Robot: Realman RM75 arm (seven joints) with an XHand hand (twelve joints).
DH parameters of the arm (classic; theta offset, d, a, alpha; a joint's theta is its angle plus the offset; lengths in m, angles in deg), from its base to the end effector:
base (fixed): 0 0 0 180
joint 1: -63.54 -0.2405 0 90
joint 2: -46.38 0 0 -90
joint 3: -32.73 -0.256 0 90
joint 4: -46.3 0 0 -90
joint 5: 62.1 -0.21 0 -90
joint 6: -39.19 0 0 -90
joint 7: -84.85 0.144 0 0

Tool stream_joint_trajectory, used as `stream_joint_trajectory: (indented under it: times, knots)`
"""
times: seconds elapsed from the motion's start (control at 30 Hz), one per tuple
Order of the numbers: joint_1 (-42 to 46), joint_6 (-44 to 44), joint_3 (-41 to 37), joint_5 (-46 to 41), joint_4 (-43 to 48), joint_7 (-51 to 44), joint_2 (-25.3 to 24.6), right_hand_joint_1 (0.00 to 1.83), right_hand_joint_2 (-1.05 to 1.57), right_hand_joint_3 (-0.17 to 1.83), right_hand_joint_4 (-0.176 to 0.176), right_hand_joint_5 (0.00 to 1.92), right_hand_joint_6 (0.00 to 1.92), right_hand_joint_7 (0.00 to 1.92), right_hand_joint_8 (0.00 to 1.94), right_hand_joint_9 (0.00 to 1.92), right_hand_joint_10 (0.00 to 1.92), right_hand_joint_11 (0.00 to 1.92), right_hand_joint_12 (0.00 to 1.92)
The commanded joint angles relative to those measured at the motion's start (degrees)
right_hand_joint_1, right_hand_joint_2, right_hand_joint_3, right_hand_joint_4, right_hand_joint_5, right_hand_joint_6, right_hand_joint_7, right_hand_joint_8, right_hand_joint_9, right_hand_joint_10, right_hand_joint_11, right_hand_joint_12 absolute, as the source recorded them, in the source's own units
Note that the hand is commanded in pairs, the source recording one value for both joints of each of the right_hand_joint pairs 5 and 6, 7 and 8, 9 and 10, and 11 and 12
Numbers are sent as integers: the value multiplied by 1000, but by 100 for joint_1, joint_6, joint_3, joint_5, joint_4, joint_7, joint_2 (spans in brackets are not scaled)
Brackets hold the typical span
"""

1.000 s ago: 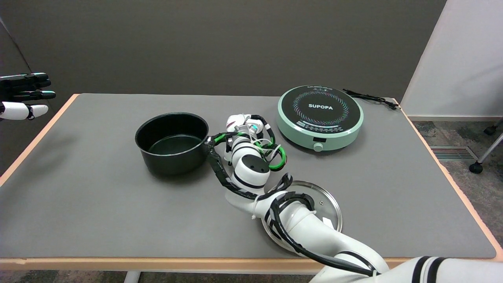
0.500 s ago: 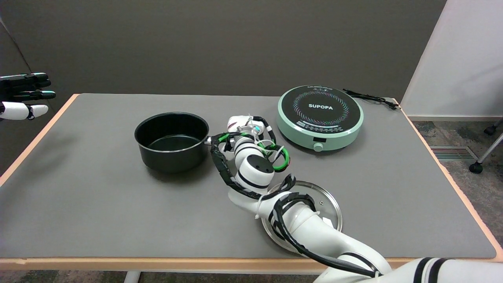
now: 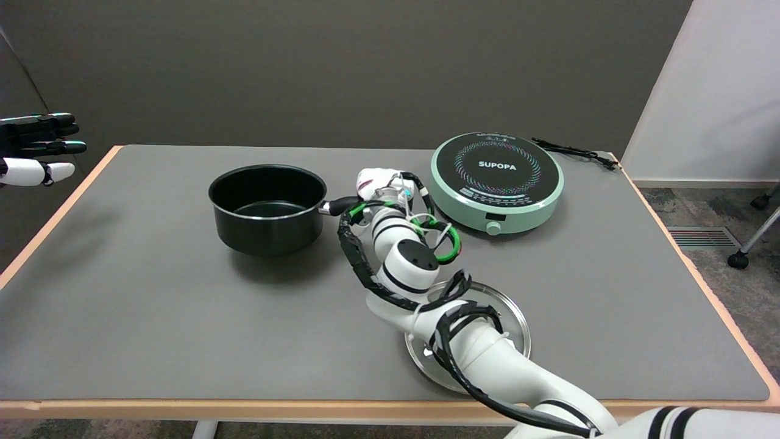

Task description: Pick up the pot.

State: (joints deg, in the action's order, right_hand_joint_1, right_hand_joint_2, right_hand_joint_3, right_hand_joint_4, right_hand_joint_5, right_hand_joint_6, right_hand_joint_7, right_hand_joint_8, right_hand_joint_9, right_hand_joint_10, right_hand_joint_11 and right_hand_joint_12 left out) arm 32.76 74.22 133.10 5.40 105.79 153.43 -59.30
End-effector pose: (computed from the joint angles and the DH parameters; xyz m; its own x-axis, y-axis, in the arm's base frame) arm -0.2371 -0.4623 0.1451 0.9637 -0.2160 0.1568 -0.0964 0.2663 0.9591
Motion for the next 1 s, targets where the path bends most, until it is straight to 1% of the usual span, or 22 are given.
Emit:
stream_joint_trajectory:
  times: [0.03,0.3,0.53,0.87,1.0]
  knots:
    - [475,-392,188,102,1071,83,479,927,1415,588,-40,1920,1920,1920,1920,1920,1920,1920,1920]
    - [652,-487,309,87,1764,131,894,914,1450,572,-42,1920,1920,1920,1920,1920,1920,1920,1920]
    - [780,-631,317,87,2262,115,1136,912,1456,568,-42,1920,1920,1920,1920,1920,1920,1920,1920]
    - [932,-575,270,95,3019,83,1645,907,1464,562,-41,1920,1920,1920,1920,1920,1920,1920,1920]
    - [964,-544,182,-40,3222,75,1878,901,1471,555,-39,1920,1920,1920,1920,1920,1920,1920,1920]
